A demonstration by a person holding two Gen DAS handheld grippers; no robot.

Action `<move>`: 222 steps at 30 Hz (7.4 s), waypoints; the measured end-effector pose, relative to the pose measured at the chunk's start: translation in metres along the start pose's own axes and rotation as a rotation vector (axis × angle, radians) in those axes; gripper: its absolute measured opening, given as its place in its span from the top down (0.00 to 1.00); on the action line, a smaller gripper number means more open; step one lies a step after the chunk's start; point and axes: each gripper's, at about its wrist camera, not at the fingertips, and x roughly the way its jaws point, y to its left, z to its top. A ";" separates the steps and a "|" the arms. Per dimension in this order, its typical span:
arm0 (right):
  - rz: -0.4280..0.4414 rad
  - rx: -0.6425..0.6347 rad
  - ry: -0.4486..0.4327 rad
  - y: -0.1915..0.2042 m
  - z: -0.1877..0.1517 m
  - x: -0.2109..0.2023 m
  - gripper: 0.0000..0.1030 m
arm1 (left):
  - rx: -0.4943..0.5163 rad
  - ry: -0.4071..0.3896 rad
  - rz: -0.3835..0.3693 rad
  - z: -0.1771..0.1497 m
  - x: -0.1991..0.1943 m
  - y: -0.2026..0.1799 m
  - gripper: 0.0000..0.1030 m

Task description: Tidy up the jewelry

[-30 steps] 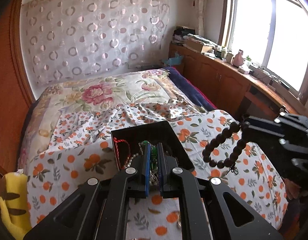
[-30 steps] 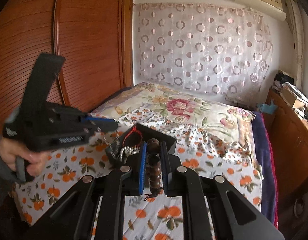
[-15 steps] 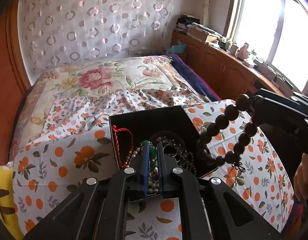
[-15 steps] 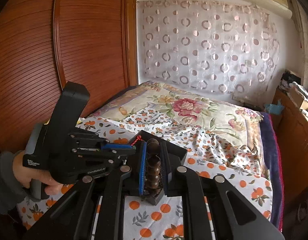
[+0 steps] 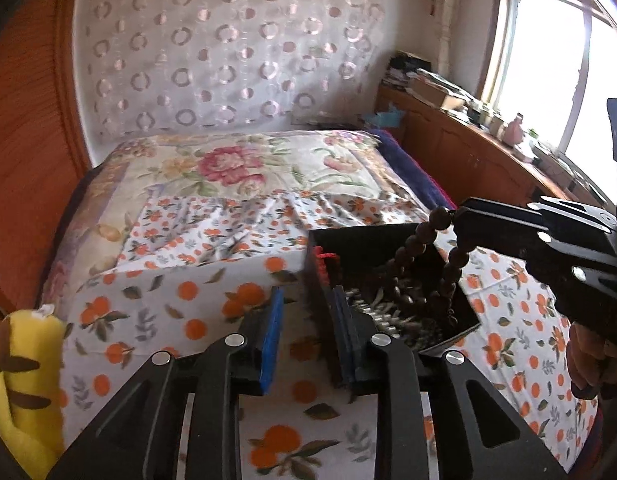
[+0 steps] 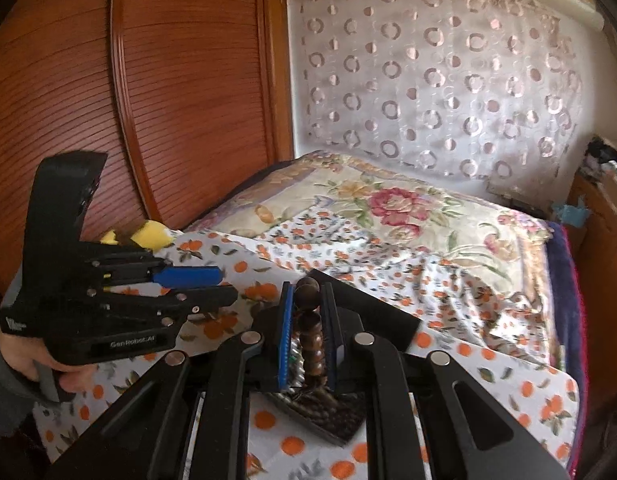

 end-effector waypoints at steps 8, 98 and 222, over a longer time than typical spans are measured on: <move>-0.054 0.042 0.133 -0.019 -0.006 0.058 0.85 | -0.027 0.011 0.016 -0.016 -0.007 0.019 0.77; -0.009 -0.045 0.208 0.027 -0.150 -0.026 0.80 | 0.077 0.141 -0.036 -0.125 -0.014 -0.042 0.76; -0.320 0.253 -0.197 0.053 -0.152 -0.195 0.02 | 0.000 -0.221 0.136 -0.121 -0.174 -0.099 0.07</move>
